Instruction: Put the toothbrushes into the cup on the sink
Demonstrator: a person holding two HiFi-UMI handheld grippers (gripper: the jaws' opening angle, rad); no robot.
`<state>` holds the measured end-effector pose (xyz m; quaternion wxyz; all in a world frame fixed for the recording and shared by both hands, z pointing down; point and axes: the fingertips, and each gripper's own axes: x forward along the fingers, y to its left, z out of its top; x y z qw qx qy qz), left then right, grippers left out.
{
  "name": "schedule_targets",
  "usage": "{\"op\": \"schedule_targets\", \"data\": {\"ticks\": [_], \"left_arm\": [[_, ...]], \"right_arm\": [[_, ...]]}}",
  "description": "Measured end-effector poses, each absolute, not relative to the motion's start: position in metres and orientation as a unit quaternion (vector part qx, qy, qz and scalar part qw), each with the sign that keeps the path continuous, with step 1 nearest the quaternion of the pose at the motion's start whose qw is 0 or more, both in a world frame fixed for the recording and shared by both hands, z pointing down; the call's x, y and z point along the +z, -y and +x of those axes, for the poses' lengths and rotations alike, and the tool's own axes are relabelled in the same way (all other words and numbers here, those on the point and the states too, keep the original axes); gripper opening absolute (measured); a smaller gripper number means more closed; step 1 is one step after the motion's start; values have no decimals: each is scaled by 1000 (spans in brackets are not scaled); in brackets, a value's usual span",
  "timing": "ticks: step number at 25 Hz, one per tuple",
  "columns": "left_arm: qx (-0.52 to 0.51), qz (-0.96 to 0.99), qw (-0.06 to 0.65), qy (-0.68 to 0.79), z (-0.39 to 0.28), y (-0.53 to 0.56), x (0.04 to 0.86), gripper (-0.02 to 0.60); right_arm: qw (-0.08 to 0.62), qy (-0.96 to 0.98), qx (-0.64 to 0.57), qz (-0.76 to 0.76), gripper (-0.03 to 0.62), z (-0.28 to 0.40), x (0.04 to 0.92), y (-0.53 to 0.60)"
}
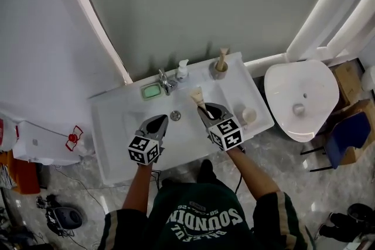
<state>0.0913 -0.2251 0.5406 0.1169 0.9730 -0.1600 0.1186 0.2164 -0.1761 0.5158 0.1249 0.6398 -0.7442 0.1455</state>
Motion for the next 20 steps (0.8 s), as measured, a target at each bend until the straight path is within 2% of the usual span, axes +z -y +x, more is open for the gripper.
{"op": "schedule_targets", "data": {"ticks": [7,20], "left_arm": [[129,973,117,149,117,210,544,51],[148,962,133,185,126,199,563,51]], "right_arm": [[76,708,145,687,57,292,527,148],[29,620,161,767,57,467,557,83]]}}
